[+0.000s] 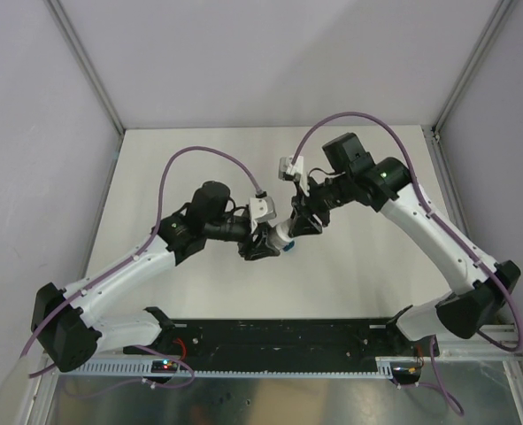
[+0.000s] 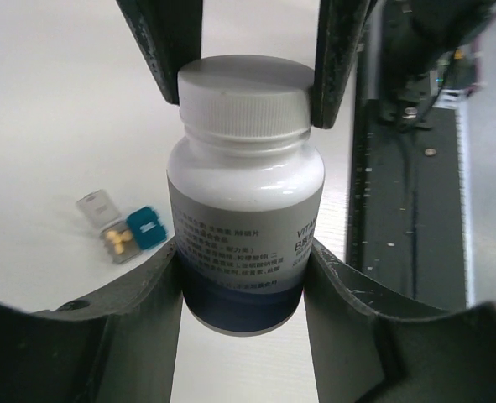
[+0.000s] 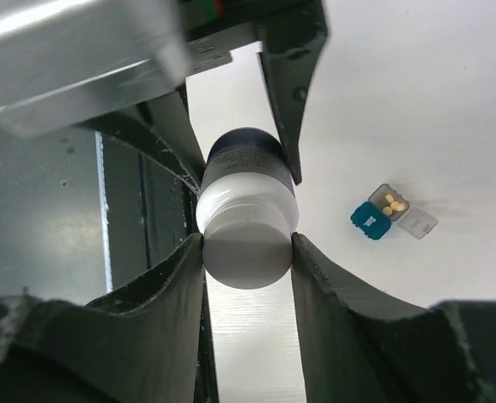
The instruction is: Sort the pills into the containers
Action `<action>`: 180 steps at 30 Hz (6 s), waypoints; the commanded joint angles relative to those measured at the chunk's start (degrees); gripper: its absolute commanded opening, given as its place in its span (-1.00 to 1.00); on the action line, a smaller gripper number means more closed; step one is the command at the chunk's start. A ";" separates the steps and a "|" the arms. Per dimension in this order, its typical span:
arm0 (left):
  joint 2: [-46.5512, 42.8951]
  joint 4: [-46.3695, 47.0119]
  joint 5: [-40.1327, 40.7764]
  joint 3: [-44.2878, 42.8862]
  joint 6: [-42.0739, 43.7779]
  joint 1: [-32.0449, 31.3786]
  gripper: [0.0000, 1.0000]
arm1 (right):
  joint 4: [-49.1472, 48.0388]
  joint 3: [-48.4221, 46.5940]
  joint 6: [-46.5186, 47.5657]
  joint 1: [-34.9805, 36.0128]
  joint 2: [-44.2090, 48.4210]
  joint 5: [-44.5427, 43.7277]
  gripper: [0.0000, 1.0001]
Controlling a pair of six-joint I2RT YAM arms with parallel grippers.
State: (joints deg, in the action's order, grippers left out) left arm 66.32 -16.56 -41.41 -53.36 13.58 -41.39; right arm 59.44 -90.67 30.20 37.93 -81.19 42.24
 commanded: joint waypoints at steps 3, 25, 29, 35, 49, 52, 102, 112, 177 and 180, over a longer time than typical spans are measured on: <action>-1.16 7.92 20.94 -2.07 -1.27 -3.15 -1.00 | -4.47 -2.69 -11.91 -3.70 -5.68 5.60 -0.67; 2.17 19.36 57.75 2.54 3.87 -12.01 -1.00 | -5.13 -8.75 -26.14 -11.22 -18.77 14.79 0.28; 1.96 19.37 56.62 2.46 4.52 -11.90 -1.00 | -4.65 -8.19 -23.71 -12.63 -15.02 14.37 0.54; 0.61 18.48 51.53 2.12 4.51 -10.80 -1.00 | -4.15 -6.35 -20.06 -14.67 -8.59 12.78 0.71; -2.85 5.19 -3.66 -1.51 -0.03 0.63 -1.00 | -2.14 -0.32 2.55 -9.33 5.42 3.11 0.75; -1.79 3.89 -9.42 -2.58 -1.07 1.51 -0.99 | -2.44 0.97 5.09 -6.33 7.17 2.33 0.74; -0.23 12.30 37.36 -0.78 -0.46 -8.09 -1.00 | -5.85 -2.73 -16.64 -8.68 -11.66 14.48 -0.46; 2.35 16.16 55.42 0.40 4.54 -12.99 -1.00 | -7.32 -6.04 -26.43 -13.80 -21.17 20.06 -0.12; 0.09 -1.16 0.23 -5.67 2.76 1.01 -1.00 | -3.22 1.71 0.57 -1.75 0.07 5.03 -0.44; 0.15 -0.72 4.87 -5.95 2.54 0.36 -1.00 | -3.00 0.03 -2.63 -2.97 -2.94 6.49 -0.49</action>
State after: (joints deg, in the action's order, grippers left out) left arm 66.76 -20.51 -41.89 -55.33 16.53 -40.27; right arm 56.29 -87.39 32.86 36.32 -80.62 46.06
